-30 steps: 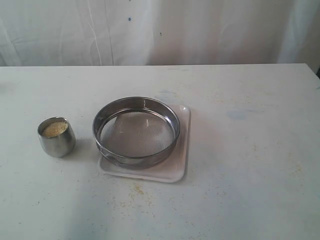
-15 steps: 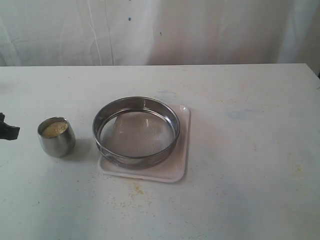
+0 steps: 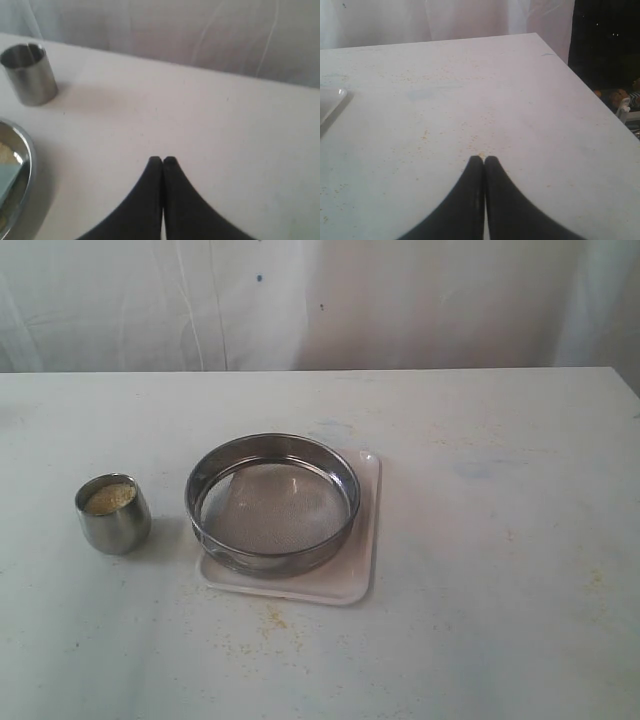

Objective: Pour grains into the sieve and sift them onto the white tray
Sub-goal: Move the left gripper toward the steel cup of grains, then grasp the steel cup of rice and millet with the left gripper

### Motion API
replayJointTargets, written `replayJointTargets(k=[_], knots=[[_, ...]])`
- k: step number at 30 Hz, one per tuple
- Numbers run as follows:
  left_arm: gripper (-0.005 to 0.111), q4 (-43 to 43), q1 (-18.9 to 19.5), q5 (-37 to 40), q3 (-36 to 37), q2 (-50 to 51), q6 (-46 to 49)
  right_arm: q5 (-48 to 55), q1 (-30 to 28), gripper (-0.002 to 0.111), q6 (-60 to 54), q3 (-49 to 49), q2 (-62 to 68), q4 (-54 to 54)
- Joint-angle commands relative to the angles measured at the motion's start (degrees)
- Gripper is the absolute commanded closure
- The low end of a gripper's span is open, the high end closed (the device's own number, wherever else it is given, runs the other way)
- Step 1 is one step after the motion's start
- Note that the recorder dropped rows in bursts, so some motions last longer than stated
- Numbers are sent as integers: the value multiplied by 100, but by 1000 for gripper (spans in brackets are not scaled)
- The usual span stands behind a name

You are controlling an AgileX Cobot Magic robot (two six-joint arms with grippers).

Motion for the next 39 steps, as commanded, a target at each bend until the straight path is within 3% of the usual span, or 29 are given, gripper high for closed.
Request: replayJointTargets(k=[1, 5, 9, 10, 17, 22, 24, 26, 29, 30, 33, 34, 36, 39], knots=[[107, 1505, 21, -1149, -119, 403, -1670, -49, -23, 108, 3, -43, 11, -42], [107, 3245, 21, -2228, -336, 964, -2939, -49, -23, 108, 3, -43, 11, -42], [107, 4799, 220, -5164, -336, 1294, -3926, -49, -23, 108, 3, -43, 11, -42], [107, 5082, 293, -5523, -336, 1346, -3929, -49, -23, 108, 3, -43, 11, -42], [107, 6966, 620, -5523, -351, 1375, -3806, -49, -23, 108, 3, -43, 11, -42], [107, 9136, 598, -4594, -351, 1375, -3180, -49, -23, 108, 3, -43, 11, -42], [106, 9501, 609, -4447, -351, 1375, -3205, -49, -23, 108, 3, -43, 11, -42], [99, 9502, 609, -4423, -351, 1375, -3251, -49, -23, 108, 3, -43, 11, -42], [76, 9522, 609, -4431, -361, 1375, -3434, -49, -23, 108, 3, -43, 11, -42], [65, 9569, 609, -4341, -361, 1375, -3750, -49, -23, 108, 3, -43, 11, -42], [10, 9568, 597, -3584, -361, 1389, -5824, -49, -23, 108, 3, -43, 11, -42], [2, 9542, 597, -3029, -361, 1389, -6751, -49, -23, 108, 3, -43, 11, -42], [2, 9495, 597, -2667, -361, 1389, -6899, -49, -23, 108, 3, -43, 11, -42], [2, 9495, 597, -2940, -361, 1389, -6899, -49, -23, 108, 3, -43, 11, -42]])
